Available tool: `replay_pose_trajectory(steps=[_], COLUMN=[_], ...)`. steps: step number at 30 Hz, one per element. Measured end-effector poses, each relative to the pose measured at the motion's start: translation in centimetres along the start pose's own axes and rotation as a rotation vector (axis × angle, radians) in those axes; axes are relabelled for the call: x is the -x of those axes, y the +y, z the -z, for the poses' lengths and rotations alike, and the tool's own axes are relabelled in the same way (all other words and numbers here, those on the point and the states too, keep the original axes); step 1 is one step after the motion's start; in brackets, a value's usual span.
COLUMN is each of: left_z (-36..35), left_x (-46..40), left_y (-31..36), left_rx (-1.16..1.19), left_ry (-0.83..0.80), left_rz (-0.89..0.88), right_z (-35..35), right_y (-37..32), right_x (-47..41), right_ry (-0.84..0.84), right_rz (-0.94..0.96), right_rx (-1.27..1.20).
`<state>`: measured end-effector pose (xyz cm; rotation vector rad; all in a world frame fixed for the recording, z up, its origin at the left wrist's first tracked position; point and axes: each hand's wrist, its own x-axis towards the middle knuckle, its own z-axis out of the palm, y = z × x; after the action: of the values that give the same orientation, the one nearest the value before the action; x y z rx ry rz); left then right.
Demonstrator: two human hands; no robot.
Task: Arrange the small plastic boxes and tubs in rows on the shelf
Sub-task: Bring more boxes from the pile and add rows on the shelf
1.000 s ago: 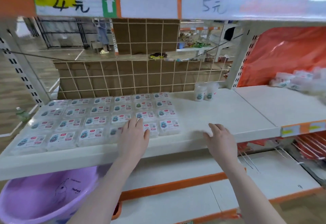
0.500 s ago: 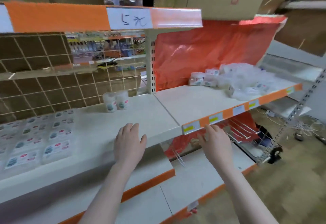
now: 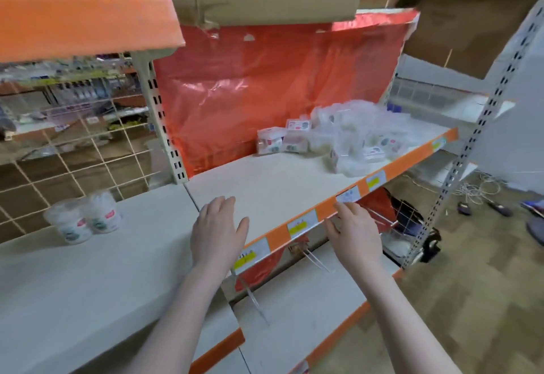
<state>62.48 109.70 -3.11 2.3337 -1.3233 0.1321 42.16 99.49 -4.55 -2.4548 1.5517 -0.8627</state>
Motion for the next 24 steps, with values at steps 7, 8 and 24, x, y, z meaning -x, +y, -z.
replay_pose_trajectory(steps=[7, 8, 24], left_z=[-5.2, -5.8, -14.9], left_x=[-9.7, -10.9, -17.9], left_y=[5.1, 5.8, 17.5], left_rx=[0.042, 0.044, 0.184], left_ry=[-0.035, -0.037, -0.113], left_rz=[-0.104, -0.123, -0.052], right_z=[-1.7, -1.9, -2.1], right_y=[4.9, 5.5, 18.6], right_x=[-8.7, -9.7, -21.6], right_ry=[0.033, 0.037, 0.048], right_rz=[-0.093, -0.109, -0.034], right_rx=[0.013, 0.012, -0.031])
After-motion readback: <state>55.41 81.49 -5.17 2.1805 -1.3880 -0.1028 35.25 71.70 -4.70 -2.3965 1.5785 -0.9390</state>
